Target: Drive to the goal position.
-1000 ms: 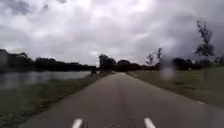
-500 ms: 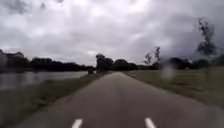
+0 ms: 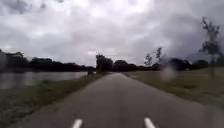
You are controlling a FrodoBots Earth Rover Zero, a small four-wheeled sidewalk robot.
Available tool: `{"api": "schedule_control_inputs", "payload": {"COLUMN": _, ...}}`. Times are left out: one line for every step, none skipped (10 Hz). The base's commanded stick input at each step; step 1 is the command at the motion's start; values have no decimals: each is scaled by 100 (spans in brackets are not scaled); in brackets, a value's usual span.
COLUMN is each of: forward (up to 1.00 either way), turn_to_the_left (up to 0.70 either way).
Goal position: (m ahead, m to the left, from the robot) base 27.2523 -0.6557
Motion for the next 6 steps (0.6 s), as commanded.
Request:
{"api": "schedule_control_inputs", "payload": {"forward": 84, "turn_to_the_left": 3}}
{"api": "schedule_control_inputs", "payload": {"forward": 84, "turn_to_the_left": 3}}
{"api": "schedule_control_inputs", "payload": {"forward": 84, "turn_to_the_left": 3}}
{"api": "schedule_control_inputs", "payload": {"forward": 84, "turn_to_the_left": 3}}
{"api": "schedule_control_inputs", "payload": {"forward": 84, "turn_to_the_left": 3}}
{"api": "schedule_control_inputs", "payload": {"forward": 84, "turn_to_the_left": 3}}
